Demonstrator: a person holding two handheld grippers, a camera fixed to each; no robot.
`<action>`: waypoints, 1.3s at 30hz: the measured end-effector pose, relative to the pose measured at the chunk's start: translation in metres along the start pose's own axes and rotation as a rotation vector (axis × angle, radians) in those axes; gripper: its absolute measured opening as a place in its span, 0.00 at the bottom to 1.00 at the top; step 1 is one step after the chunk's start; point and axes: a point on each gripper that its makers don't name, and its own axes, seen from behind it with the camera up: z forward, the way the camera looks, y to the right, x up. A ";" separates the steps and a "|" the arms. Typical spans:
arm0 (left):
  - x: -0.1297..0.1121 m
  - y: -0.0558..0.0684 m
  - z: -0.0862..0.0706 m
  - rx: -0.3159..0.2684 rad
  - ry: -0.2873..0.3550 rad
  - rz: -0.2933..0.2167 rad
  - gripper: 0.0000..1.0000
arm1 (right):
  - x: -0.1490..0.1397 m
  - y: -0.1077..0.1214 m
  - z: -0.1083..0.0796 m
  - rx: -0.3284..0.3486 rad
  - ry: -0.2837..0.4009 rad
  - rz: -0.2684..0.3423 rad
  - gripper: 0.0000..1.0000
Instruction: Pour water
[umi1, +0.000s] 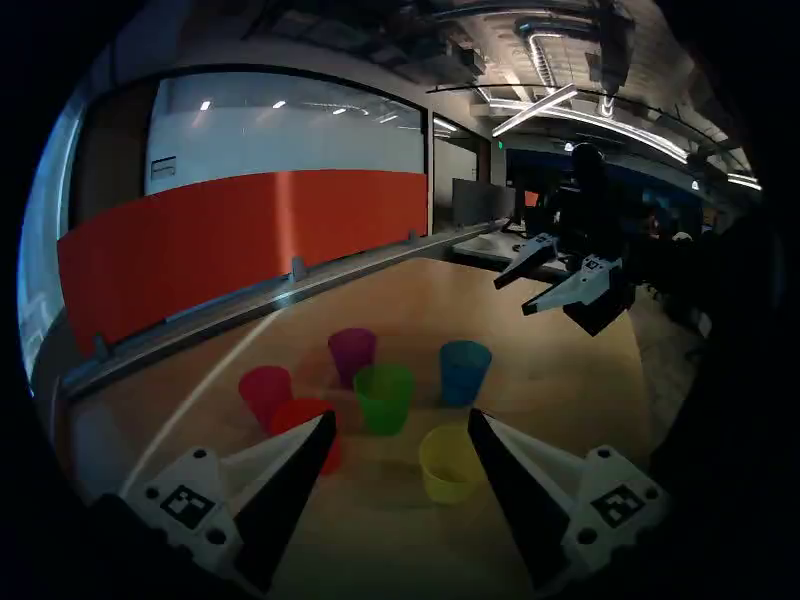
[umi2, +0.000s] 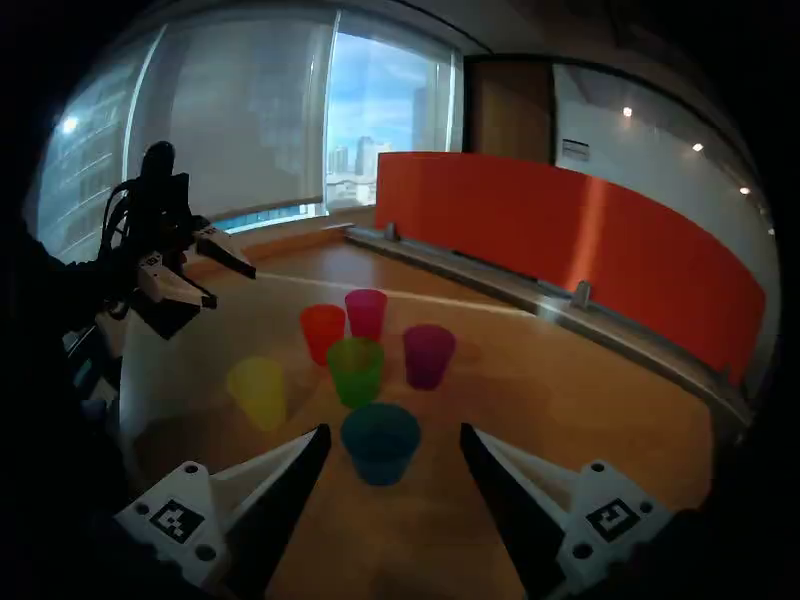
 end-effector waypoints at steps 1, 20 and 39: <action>0.000 0.000 0.001 -0.001 0.000 0.000 0.98 | -0.002 0.000 0.002 0.001 -0.004 -0.001 1.00; 0.001 -0.012 0.028 -0.025 -0.021 0.004 0.98 | -0.046 -0.009 0.045 0.035 -0.093 0.006 1.00; -0.003 -0.021 0.052 -0.046 -0.038 -0.003 0.98 | -0.065 -0.013 0.084 0.071 -0.141 0.012 1.00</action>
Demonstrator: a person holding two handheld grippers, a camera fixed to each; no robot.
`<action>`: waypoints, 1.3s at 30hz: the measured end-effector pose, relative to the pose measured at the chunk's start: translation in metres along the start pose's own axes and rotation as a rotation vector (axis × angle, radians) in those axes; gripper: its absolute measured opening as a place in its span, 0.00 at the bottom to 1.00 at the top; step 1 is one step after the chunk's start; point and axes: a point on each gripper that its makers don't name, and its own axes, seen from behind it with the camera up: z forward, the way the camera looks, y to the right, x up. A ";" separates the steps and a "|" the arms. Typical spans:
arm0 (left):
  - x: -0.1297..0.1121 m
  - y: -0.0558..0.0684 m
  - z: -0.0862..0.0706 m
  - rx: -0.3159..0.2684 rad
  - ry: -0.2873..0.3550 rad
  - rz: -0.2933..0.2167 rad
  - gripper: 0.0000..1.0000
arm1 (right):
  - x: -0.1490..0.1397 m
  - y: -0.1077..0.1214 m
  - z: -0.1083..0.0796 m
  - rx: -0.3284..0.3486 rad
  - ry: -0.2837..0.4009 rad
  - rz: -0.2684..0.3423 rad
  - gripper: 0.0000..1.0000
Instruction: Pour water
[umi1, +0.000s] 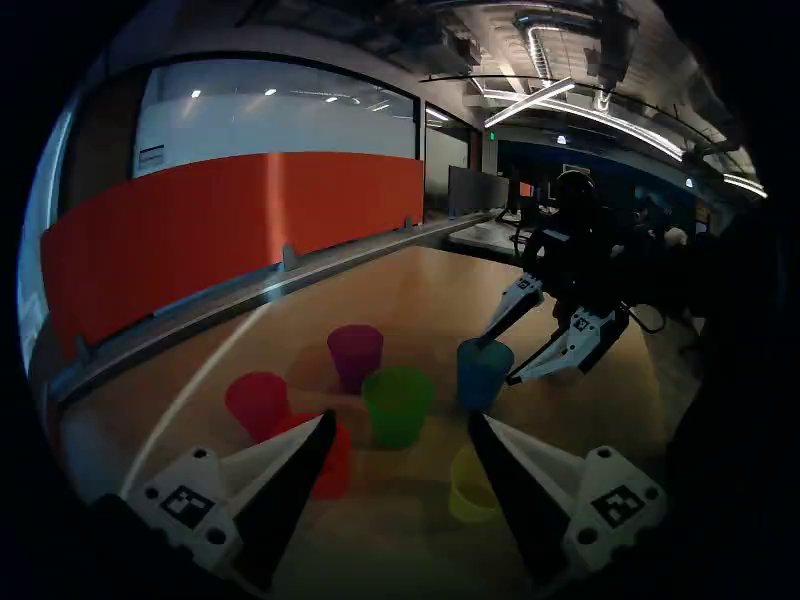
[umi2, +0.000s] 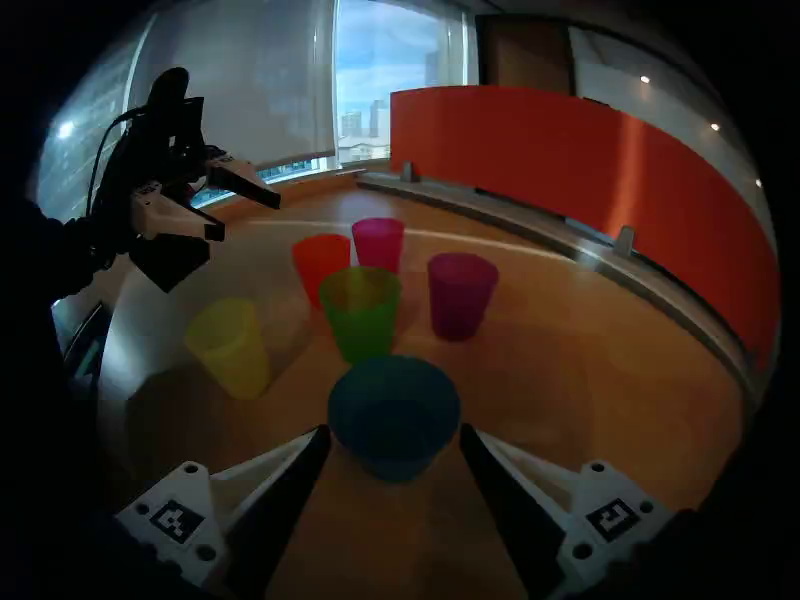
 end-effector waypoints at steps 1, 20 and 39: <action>0.000 0.000 0.001 -0.001 0.000 0.000 0.98 | 0.000 0.000 0.002 0.001 0.000 -0.001 1.00; 0.001 -0.005 0.012 -0.013 -0.010 0.007 0.98 | 0.006 0.000 0.022 0.027 -0.003 -0.006 0.91; 0.000 -0.006 0.037 -0.038 -0.057 0.031 0.98 | 0.014 0.010 0.000 -0.001 0.017 -0.014 0.91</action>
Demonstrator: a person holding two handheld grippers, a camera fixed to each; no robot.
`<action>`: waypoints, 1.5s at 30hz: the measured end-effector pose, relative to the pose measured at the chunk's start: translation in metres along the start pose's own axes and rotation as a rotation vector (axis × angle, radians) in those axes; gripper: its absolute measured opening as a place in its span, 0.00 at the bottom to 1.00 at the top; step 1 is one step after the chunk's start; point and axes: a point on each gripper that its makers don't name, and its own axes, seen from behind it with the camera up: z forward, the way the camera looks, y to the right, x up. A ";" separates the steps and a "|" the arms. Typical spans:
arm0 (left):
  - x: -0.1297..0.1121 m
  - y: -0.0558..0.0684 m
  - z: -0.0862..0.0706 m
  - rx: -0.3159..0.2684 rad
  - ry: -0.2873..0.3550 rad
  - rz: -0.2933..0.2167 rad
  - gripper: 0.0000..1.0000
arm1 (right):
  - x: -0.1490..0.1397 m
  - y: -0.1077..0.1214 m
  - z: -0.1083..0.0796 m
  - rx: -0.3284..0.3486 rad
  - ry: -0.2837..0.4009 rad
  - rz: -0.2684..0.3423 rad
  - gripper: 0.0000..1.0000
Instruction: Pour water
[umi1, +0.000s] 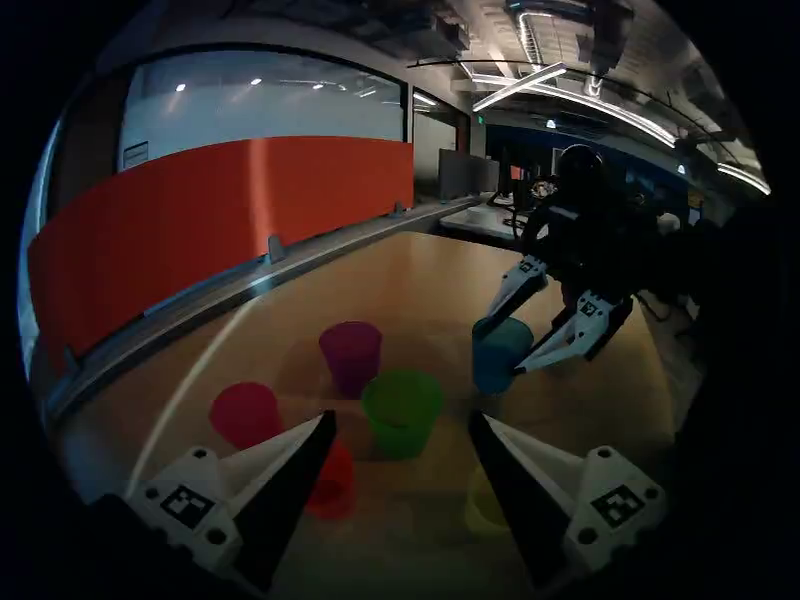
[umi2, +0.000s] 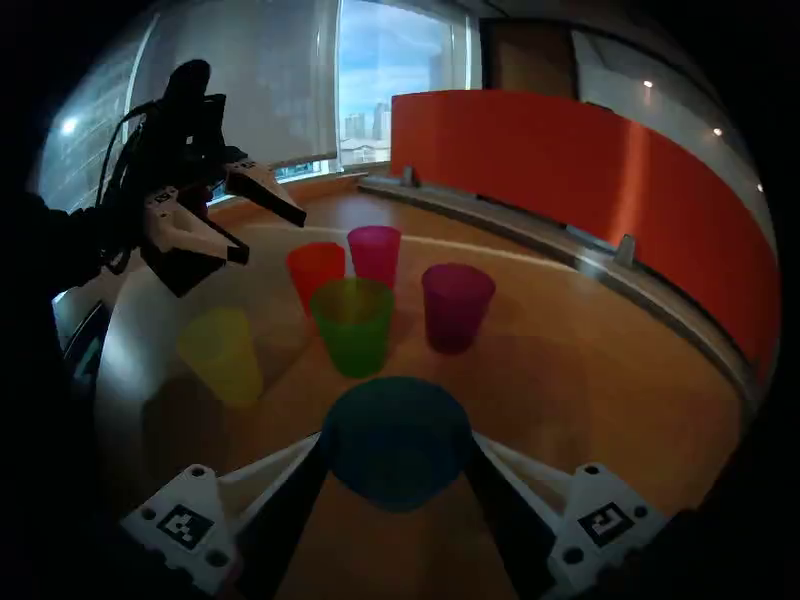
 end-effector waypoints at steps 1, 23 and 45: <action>-0.001 0.000 0.002 -0.001 -0.004 0.002 0.98 | 0.002 0.000 -0.003 -0.002 0.005 -0.001 0.91; -0.019 0.007 0.036 -0.034 -0.086 0.023 0.98 | 0.039 0.003 -0.046 -0.039 0.175 -0.008 0.91; -0.031 0.002 0.063 -0.045 -0.179 0.048 0.98 | 0.073 0.015 -0.086 -0.117 0.325 -0.003 0.91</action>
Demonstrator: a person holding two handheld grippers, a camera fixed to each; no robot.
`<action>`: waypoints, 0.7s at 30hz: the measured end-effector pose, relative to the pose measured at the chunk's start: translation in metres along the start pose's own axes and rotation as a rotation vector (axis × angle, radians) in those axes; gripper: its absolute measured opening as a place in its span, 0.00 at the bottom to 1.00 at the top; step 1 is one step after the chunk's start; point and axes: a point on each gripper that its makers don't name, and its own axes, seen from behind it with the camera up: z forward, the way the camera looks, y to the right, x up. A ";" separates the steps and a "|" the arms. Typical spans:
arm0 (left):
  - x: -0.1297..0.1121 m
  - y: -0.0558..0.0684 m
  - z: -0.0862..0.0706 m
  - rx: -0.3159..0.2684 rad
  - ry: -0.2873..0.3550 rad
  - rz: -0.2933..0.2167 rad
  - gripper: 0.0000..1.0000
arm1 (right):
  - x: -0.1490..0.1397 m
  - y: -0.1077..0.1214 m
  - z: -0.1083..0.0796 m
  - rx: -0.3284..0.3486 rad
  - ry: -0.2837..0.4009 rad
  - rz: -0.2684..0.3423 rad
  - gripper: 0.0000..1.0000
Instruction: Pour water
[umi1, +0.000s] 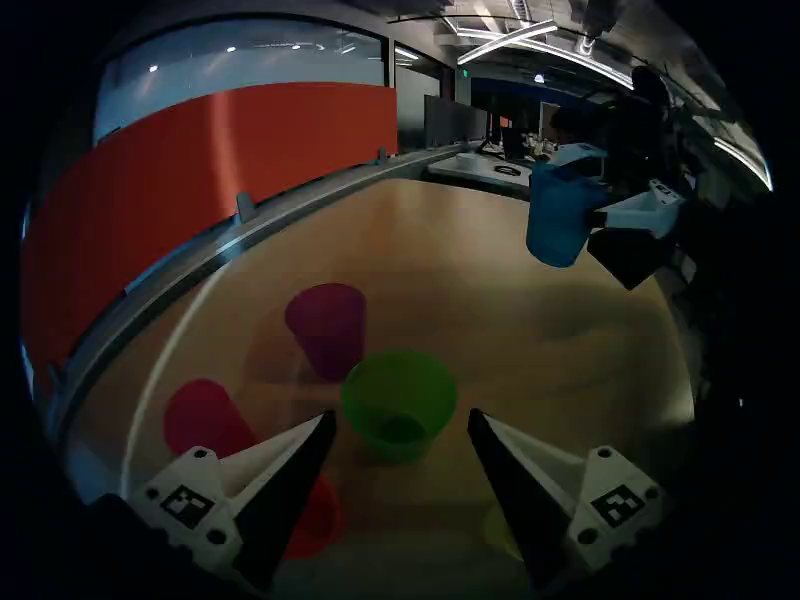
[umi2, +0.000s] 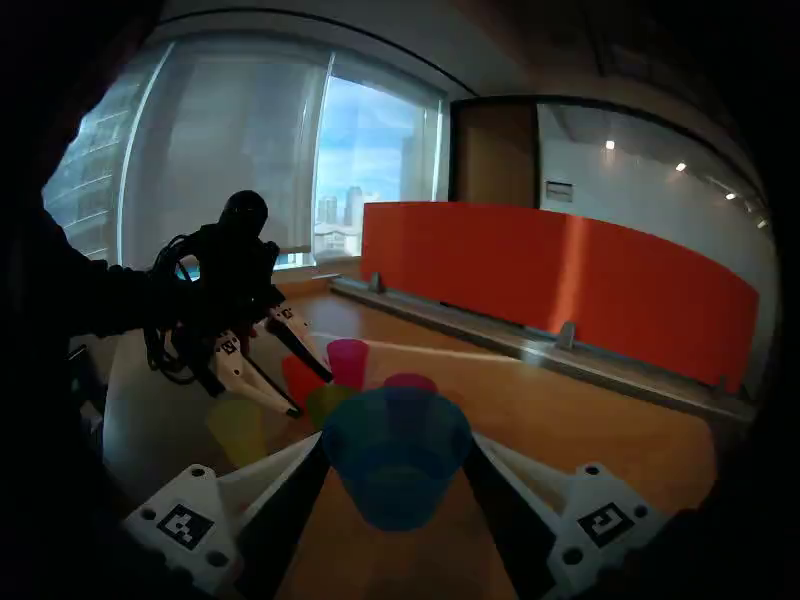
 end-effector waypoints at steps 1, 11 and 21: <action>0.000 0.000 0.002 -0.001 -0.007 0.001 0.98 | 0.001 0.000 -0.001 0.000 0.002 -0.001 0.91; -0.001 -0.001 0.020 -0.002 -0.051 0.017 0.98 | 0.006 -0.001 -0.004 -0.005 0.014 -0.010 0.91; -0.005 -0.002 0.033 0.011 -0.071 0.022 0.89 | 0.010 0.001 -0.008 -0.014 0.017 -0.016 0.91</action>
